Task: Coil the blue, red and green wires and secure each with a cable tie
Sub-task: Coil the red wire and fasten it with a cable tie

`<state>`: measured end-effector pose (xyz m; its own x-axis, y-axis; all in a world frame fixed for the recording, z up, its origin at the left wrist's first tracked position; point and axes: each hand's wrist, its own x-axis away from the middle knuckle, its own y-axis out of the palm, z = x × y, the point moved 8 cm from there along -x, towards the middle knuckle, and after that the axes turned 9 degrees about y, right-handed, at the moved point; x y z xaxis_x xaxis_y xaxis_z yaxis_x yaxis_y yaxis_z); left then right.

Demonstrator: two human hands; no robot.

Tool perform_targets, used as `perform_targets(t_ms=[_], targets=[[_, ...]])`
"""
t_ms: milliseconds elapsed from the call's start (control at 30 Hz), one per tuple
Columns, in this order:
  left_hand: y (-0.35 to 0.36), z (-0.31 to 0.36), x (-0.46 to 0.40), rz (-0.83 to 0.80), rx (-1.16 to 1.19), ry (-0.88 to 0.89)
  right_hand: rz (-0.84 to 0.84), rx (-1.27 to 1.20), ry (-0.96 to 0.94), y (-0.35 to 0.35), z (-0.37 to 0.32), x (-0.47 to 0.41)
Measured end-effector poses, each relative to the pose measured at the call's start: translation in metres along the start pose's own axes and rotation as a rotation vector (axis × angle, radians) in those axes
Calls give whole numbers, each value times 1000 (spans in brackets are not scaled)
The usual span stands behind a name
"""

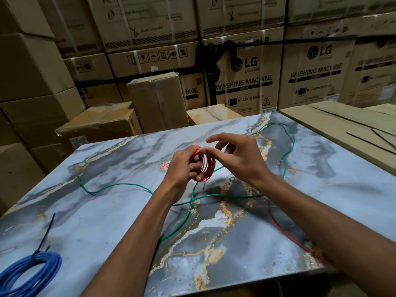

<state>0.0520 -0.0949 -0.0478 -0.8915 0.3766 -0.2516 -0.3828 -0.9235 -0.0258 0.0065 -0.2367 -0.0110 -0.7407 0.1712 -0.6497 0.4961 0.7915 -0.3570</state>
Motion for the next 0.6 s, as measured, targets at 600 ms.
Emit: perform_targets(t_ms=[600], targets=[[-6,0,3,67,372,-55,-495,-333,304,29,9,3]])
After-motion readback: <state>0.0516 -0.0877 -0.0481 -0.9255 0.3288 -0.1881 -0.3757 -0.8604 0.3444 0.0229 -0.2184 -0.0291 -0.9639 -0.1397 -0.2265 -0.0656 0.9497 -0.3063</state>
